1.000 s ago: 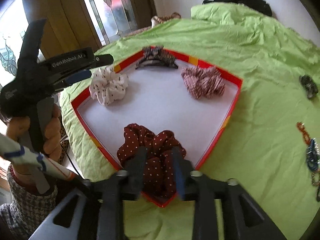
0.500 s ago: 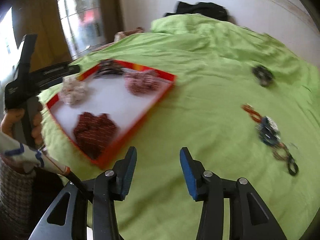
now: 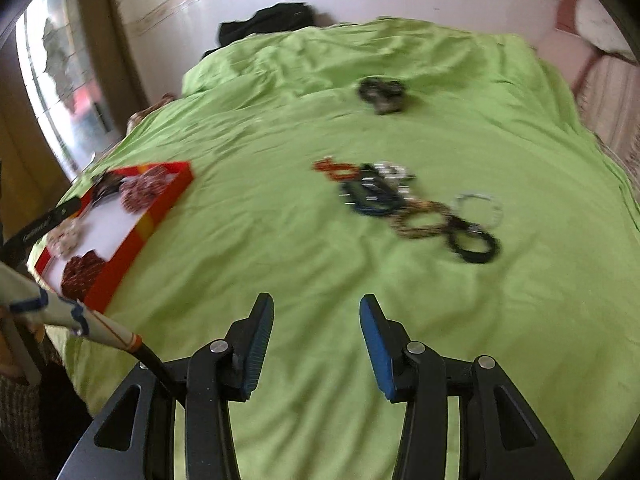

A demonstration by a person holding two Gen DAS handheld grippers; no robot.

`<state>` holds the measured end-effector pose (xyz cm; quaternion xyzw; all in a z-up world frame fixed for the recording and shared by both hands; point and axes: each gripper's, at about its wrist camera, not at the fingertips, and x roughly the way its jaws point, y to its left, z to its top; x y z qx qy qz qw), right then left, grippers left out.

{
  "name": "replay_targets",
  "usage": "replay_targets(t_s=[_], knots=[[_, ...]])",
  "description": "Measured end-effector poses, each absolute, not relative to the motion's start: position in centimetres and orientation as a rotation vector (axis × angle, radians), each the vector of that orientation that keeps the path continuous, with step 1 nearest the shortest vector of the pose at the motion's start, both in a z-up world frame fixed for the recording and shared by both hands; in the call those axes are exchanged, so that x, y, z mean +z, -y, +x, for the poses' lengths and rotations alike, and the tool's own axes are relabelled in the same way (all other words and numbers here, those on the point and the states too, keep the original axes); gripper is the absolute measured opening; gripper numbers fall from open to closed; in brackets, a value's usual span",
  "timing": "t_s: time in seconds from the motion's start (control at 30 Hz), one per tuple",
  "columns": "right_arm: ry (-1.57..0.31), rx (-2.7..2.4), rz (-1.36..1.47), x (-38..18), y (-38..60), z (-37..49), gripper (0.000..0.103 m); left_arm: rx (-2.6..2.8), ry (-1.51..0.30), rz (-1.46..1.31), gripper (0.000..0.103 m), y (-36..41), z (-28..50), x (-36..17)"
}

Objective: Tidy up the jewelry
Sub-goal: 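Move both tools back to the bracelets on the sheet, then grasp red bead bracelet with left tool while right tool grasps black bracelet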

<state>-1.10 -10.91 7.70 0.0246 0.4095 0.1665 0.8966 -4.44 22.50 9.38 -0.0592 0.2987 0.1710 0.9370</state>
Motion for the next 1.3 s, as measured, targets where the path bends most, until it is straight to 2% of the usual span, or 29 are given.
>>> replay_targets(t_s=[0.27, 0.5, 0.8, 0.87, 0.93, 1.03, 1.3], knots=[[-0.805, 0.249, 0.107, 8.1, 17.4, 1.5, 0.049, 0.23, -0.665, -0.042, 0.07, -17.1, -3.1, 8.2], [-0.861, 0.28, 0.322, 7.1, 22.1, 9.3, 0.049, 0.038, -0.753, -0.052, 0.07, -11.7, -0.7, 8.8], [-0.95, 0.355, 0.506, 3.3, 24.6, 13.5, 0.049, -0.104, -0.885, -0.074, 0.07, -5.9, 9.2, 7.3], [-0.953, 0.382, 0.526, 3.0, 25.1, 13.6, 0.049, -0.104, -0.922, -0.127, 0.067, -5.9, 12.1, 6.2], [-0.941, 0.386, 0.526, 3.2, 25.6, 13.5, 0.049, -0.121, -0.973, -0.191, 0.054, -6.0, 14.6, 5.3], [-0.932, 0.39, 0.565, 3.0, 26.7, 13.7, 0.049, -0.156, -1.018, -0.22, 0.044, -5.3, 17.3, 4.4], [-0.948, 0.375, 0.573, 2.3, 26.6, 14.6, 0.048, -0.253, -1.091, -0.245, 0.042, -2.6, 20.4, 2.5]])
